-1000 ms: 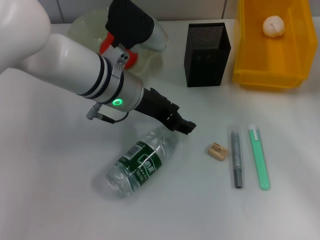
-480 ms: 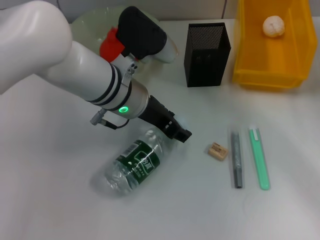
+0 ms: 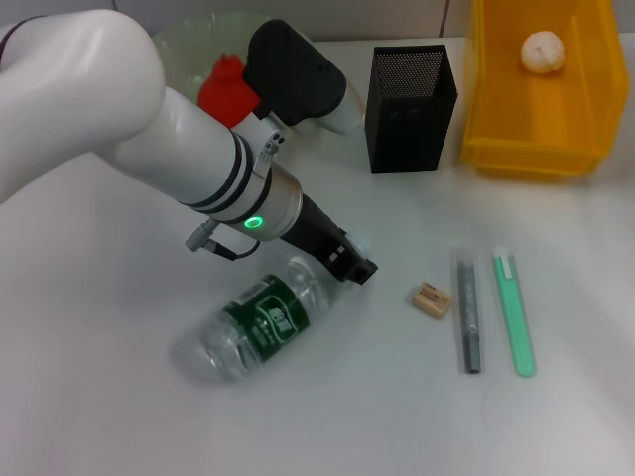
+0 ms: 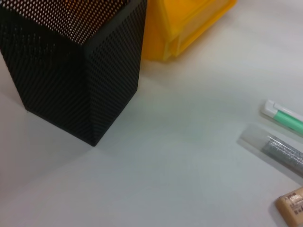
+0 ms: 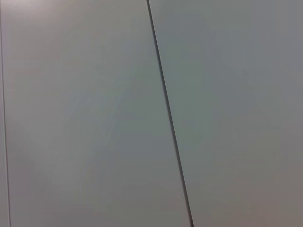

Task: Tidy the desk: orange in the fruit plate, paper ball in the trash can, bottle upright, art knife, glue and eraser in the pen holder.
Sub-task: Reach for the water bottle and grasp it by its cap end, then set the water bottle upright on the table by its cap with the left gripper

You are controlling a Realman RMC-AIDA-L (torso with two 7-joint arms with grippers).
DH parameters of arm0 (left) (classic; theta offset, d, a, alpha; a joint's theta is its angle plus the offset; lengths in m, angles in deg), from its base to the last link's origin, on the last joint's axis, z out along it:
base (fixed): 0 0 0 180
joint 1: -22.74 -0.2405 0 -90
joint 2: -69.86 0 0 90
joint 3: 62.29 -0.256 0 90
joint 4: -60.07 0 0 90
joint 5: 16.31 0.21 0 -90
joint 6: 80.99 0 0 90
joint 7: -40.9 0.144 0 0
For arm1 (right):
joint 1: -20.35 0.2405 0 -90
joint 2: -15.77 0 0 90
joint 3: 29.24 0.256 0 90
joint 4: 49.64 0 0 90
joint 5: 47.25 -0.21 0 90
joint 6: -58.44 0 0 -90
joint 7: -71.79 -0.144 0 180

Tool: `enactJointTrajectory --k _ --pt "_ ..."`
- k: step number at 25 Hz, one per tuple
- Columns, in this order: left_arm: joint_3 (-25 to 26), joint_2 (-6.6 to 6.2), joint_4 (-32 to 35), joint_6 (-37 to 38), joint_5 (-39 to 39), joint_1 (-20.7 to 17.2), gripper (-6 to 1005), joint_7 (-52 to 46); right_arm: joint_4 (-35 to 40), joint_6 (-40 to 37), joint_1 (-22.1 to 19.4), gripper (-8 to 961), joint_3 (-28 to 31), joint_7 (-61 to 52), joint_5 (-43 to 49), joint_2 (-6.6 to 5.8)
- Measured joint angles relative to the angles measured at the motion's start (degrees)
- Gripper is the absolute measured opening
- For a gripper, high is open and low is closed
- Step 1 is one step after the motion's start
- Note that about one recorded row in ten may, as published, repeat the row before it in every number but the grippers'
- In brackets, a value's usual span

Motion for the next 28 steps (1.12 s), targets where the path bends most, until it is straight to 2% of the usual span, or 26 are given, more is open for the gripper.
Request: enactJointTrajectory --k 5,10,13,15,16,18,19,21,23,24,25,28 --pt "-1.32 0.0 0.5 -0.16 0.88 0.02 521 0.37 0.0 -0.09 -0.41 651 0.0 0.03 -0.07 0.0" --pt "-1.55 0.0 1.31 -0.23 2.09 -0.4 460 0.38 0.01 -0.4 -0.48 651 0.07 0.04 -0.12 0.05" --pt "0.12 -0.34 5.69 -1.07 2.37 -4.04 448 1.58 0.01 -0.72 -0.49 650 0.08 0.03 -0.16 0.07" --pt "3.21 -0.43 11.96 -2.37 2.21 -9.44 448 4.91 0.0 -0.86 -0.49 650 0.08 0.03 -0.2 0.12" --pt "3.21 -0.43 11.96 -2.37 2.21 -9.44 449 4.91 0.01 -0.9 -0.49 650 0.09 -0.01 -0.22 0.14" --pt "5.04 -0.4 16.08 -3.57 1.68 -13.27 449 7.19 0.01 -0.91 -0.5 650 0.09 -0.17 -0.24 0.15" --pt "6.69 -0.42 19.7 -5.1 0.35 -17.12 449 9.72 0.0 -0.91 -0.43 650 0.09 -0.31 -0.24 0.16" --pt "7.36 -0.45 20.31 -5.83 -0.92 -18.38 449 10.96 0.01 -0.91 -0.37 650 0.09 -0.34 -0.24 0.16" --pt "8.92 -0.48 20.68 -7.8 -4.96 -21.03 449 14.69 0.01 -0.91 -0.16 650 0.08 -0.37 -0.25 0.17" --pt "10.2 -0.48 20.17 -10.16 -10.99 -23.57 449 19.85 0.01 -0.92 -0.06 650 0.05 -0.38 -0.24 0.17" --pt "10.2 -0.48 20.17 -10.16 -10.99 -23.57 448 19.85 0.0 -0.91 0.08 650 -0.04 -0.38 -0.24 0.18" --pt "11.6 -0.48 18.94 -13.01 -23.08 -27.55 448 30.0 0.0 -0.92 0.47 650 -0.31 -0.4 -0.24 0.18"
